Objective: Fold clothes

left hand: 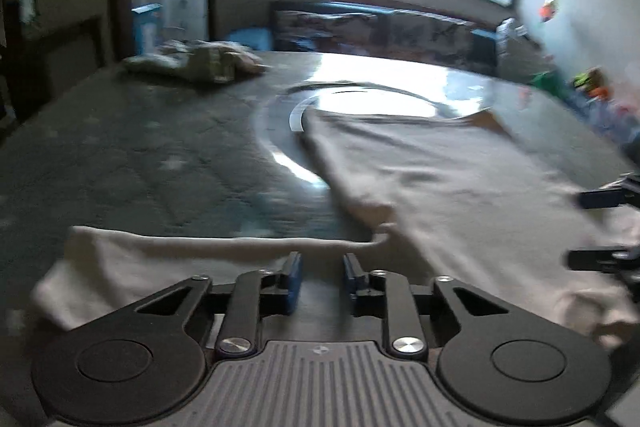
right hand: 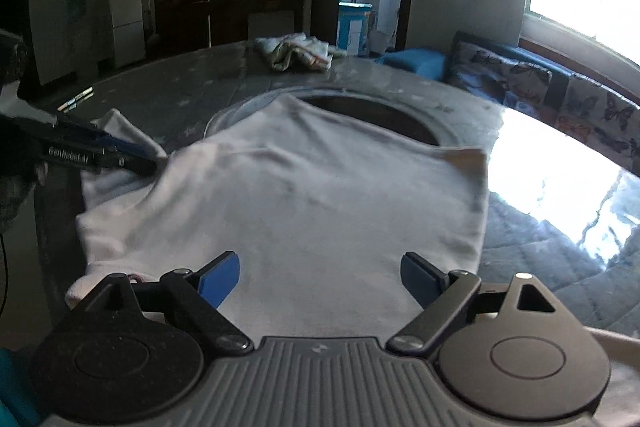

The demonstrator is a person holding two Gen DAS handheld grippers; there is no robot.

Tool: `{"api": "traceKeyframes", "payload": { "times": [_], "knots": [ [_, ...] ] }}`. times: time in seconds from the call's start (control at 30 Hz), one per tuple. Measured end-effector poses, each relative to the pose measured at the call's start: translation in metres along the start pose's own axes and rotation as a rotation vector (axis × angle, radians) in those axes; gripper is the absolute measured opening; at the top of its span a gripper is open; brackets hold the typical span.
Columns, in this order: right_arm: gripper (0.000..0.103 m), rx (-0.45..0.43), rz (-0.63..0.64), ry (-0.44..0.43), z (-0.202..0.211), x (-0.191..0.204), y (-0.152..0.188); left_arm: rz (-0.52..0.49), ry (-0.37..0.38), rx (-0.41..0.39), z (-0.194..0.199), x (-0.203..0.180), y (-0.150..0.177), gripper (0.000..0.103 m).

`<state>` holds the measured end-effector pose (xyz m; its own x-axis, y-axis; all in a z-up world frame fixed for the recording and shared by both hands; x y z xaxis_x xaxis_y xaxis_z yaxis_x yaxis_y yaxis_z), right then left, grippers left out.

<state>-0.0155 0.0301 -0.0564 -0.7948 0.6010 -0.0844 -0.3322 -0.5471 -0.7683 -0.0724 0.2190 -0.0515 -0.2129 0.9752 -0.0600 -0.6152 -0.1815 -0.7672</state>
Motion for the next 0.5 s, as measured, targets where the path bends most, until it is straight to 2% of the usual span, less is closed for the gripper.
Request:
{"api": "traceKeyframes", "payload": {
  "times": [0.07, 0.17, 0.3, 0.37, 0.5],
  "knots": [
    [0.090, 0.019, 0.006, -0.006, -0.006, 0.003, 0.004, -0.014, -0.063, -0.006, 0.003, 0.011, 0.003, 0.020],
    [0.092, 0.034, 0.006, -0.011, -0.010, 0.005, 0.010, 0.022, -0.110, 0.003, 0.008, 0.030, 0.007, 0.021],
    [0.094, 0.034, -0.019, -0.022, -0.011, 0.002, 0.012, 0.078, -0.132, 0.020, 0.010, 0.041, 0.003, 0.020],
    [0.094, 0.034, -0.012, -0.021, -0.011, 0.003, 0.011, 0.065, -0.111, 0.004, 0.013, 0.030, -0.004, 0.020],
    [0.094, 0.032, 0.000, -0.019, -0.012, 0.005, 0.010, 0.029, 0.061, -0.042, 0.020, -0.013, -0.026, 0.021]
  ]
}}
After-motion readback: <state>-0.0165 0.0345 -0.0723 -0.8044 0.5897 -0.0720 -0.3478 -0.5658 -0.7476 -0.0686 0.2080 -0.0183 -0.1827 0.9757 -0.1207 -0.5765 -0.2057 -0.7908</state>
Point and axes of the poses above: each gripper's, at about its wrist camera, not at the fingertips, and z roughly against the way its jaws point, x to its left, y to its underside, the point moved 7 cm from there along -z, roughly the way its jaws point, and after that the axes turned 3 degrees about z, right-handed, at the moved point
